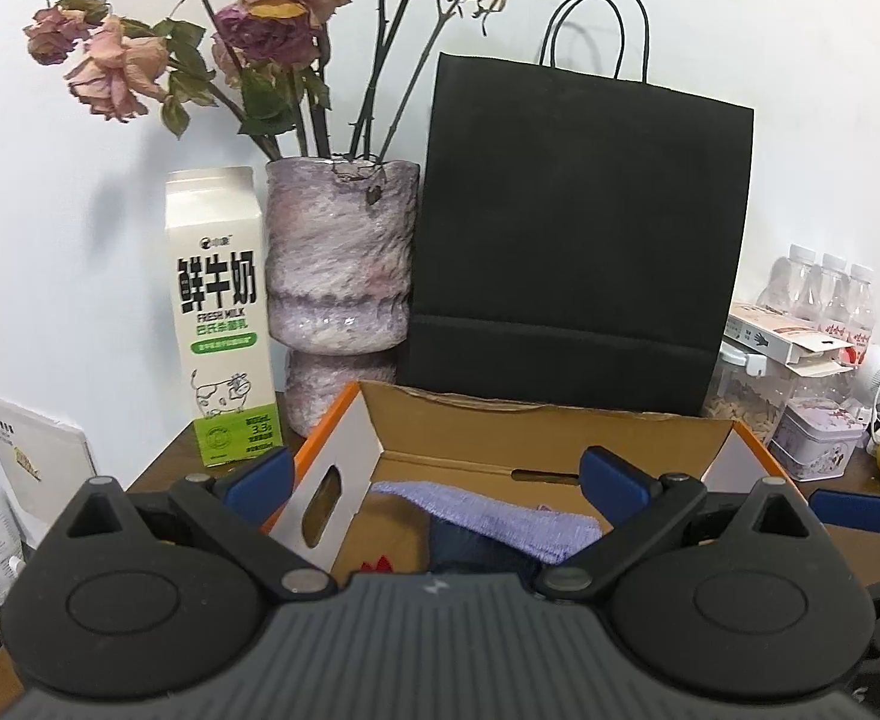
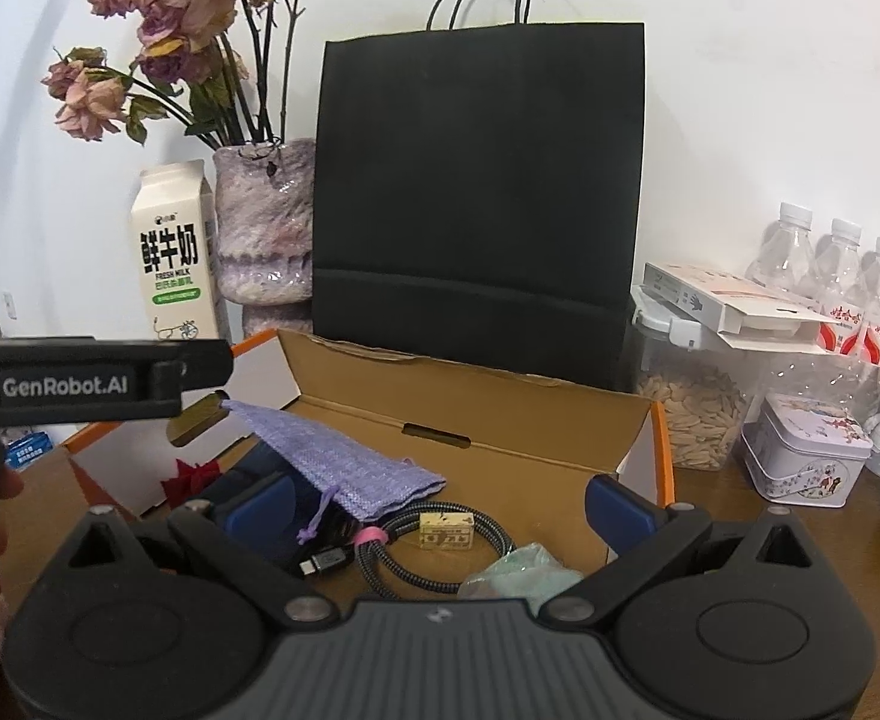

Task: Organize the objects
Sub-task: 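Withdraw both tools from the box toward the plush toy and headband, then grasp the white bottle cap with the right gripper while the left tool approaches the lilac headband, then close the left gripper on the lilac fluffy headband, then carry the headband with the left gripper while the right gripper carries the cap over the box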

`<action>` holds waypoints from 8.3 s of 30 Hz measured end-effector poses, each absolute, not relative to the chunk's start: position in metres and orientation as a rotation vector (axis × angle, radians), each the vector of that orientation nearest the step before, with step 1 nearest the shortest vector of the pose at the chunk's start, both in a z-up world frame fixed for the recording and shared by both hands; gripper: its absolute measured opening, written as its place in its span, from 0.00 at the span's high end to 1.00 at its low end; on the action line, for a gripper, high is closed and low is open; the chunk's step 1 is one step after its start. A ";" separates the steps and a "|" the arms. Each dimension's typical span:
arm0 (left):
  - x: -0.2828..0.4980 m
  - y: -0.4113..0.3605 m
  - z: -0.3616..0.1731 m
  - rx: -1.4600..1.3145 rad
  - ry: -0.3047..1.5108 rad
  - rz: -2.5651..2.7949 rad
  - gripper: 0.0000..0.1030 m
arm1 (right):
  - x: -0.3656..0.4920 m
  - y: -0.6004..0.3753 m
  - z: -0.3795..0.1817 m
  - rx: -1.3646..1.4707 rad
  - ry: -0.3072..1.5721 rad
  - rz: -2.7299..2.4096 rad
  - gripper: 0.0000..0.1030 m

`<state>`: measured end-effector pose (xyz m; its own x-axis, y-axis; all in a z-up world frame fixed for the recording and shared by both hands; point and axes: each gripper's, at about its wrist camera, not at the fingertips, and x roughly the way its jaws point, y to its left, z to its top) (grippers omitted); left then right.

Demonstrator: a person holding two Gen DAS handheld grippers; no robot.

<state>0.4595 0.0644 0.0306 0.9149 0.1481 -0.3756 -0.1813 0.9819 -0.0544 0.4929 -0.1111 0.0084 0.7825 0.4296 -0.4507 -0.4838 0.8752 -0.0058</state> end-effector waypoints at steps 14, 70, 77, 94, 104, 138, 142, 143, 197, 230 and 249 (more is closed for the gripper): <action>0.414 0.070 0.034 -0.084 0.355 0.189 0.00 | 0.456 -0.132 0.019 -0.058 0.449 0.503 0.00; 0.185 0.071 -0.034 -0.044 0.459 0.087 0.00 | 0.235 -0.203 -0.048 -0.127 0.573 0.497 0.00; 0.181 0.072 -0.036 -0.040 0.465 0.080 0.00 | 0.241 -0.204 -0.053 -0.109 0.625 0.507 0.20; 0.181 0.072 -0.037 -0.059 0.467 0.069 0.00 | 0.256 -0.196 -0.052 -0.107 0.616 0.467 0.62; 0.182 0.076 -0.037 -0.079 0.472 0.091 0.00 | 0.245 -0.197 -0.046 -0.124 0.531 0.446 0.62; 0.258 0.138 -0.043 -0.050 0.543 0.067 0.68 | 0.247 -0.202 -0.048 -0.099 0.534 0.432 0.62; 0.228 0.115 -0.037 -0.056 0.485 0.044 0.69 | 0.246 -0.202 -0.047 -0.095 0.529 0.436 0.62; 0.219 0.107 -0.035 -0.053 0.466 0.040 0.69 | 0.246 -0.202 -0.047 -0.095 0.527 0.437 0.62; 0.245 0.029 0.026 -0.084 0.337 0.055 0.68 | 0.281 -0.171 0.013 -0.096 0.355 0.510 0.62; 0.350 0.047 0.029 -0.132 0.342 0.055 0.68 | 0.389 -0.143 0.018 -0.078 0.353 0.495 0.62; 0.409 0.054 0.038 -0.122 0.298 0.052 0.68 | 0.436 -0.114 0.027 -0.090 0.330 0.494 0.62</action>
